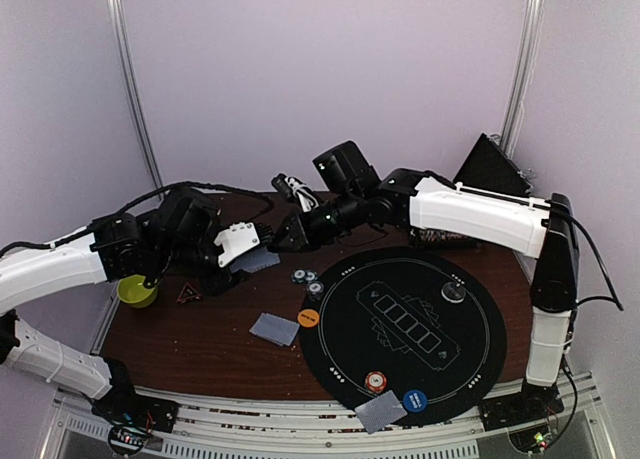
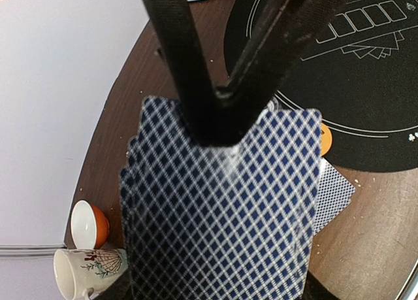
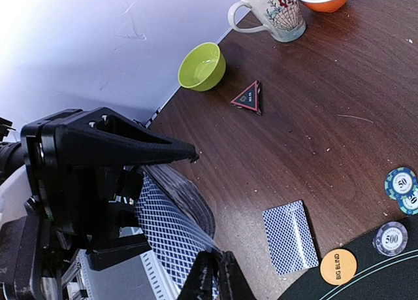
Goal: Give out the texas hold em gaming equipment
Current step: Pick up the poker card from the face-down deck piles.
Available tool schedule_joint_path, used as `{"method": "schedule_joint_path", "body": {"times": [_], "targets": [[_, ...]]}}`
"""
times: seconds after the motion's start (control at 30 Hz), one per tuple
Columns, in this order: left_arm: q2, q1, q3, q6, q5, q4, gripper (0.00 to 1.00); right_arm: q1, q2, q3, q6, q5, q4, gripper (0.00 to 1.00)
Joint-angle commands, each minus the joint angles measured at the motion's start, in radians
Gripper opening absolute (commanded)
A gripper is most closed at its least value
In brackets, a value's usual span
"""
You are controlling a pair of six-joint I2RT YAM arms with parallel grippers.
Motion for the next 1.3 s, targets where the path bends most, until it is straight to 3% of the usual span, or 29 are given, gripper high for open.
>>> {"method": "schedule_joint_path", "body": {"times": [0.0,0.17,0.4,0.53,1.27], "targets": [[-0.007,0.001,0.013,0.007,0.002,0.057,0.6,-0.009,-0.049,0.018,-0.025,0.044,-0.053,0.07],[-0.006,0.001,0.013,0.008,0.001,0.057,0.6,-0.008,-0.046,0.011,-0.009,0.026,-0.029,0.07],[-0.006,0.001,0.014,0.007,0.0,0.057,0.6,0.0,-0.01,0.011,0.025,-0.033,0.01,0.16],[-0.012,0.001,0.013,0.008,-0.001,0.056,0.6,0.0,-0.018,0.009,0.024,-0.012,0.011,0.0],[-0.011,0.001,0.015,0.004,0.004,0.051,0.6,-0.055,-0.137,0.038,-0.057,0.02,-0.132,0.0]]}}
